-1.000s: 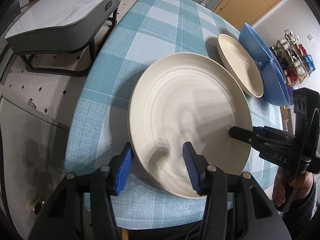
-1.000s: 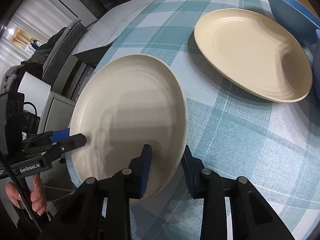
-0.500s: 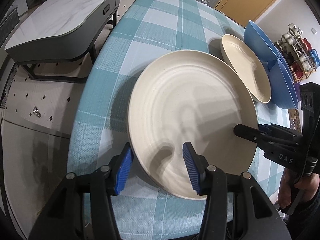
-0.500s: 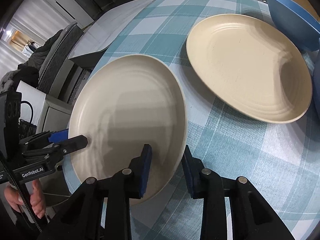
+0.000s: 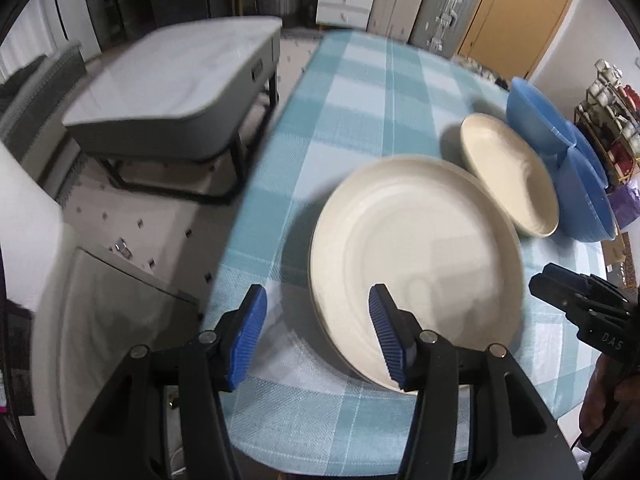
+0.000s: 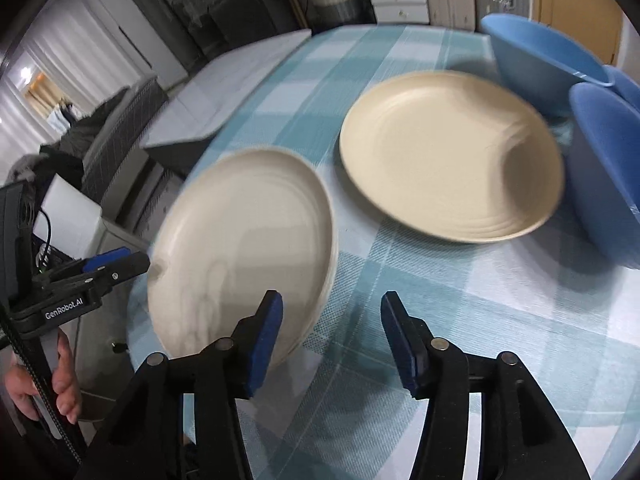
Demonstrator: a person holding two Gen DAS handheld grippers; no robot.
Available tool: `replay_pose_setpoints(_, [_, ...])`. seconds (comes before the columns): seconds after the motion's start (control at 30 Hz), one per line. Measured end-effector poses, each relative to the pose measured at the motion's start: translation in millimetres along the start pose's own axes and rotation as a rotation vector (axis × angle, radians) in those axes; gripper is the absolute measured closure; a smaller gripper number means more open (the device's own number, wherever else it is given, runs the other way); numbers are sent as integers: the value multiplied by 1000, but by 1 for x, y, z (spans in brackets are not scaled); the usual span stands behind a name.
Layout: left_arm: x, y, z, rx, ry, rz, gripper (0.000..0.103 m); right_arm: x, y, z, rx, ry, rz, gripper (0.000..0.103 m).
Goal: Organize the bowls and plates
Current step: 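Open both tools and pull them back from the plate stack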
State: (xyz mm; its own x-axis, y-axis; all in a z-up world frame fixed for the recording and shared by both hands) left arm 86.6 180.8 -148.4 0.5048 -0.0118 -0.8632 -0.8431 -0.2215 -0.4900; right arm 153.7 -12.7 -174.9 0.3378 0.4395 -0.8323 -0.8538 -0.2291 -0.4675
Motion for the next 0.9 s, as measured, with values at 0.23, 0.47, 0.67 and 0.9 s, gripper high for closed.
replay_pose_setpoints(0.23, [-68, -20, -33, 59, -5, -270, 9, -70, -11, -3, -22, 31, -241, 29])
replay_pose_setpoints(0.47, [-97, -35, -77, 116, 53, -377, 5, -136, -23, -4, 4, 95, -488, 7])
replay_pose_setpoints(0.67, [-127, -40, -106, 92, 125, -494, 0, -180, -23, -17, -23, 213, -628, 1])
replay_pose_setpoints(0.9, [-116, -45, -136, 173, 102, -496, 0, -196, -13, -38, 39, 221, -660, 1])
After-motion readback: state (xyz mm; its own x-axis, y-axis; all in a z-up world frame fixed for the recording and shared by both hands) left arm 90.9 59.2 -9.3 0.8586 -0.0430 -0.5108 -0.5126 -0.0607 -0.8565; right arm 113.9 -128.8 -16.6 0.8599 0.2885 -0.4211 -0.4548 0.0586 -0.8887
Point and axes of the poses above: each gripper's, at about its wrist camera, not at the fingertips, and x roughly the way its jaws point, z to its left, y to its underside, the point moved 8 cm from there along x, roughly the way its jaws point, and after that the axes turned 3 degrees about -z, right-handed, at the moved point
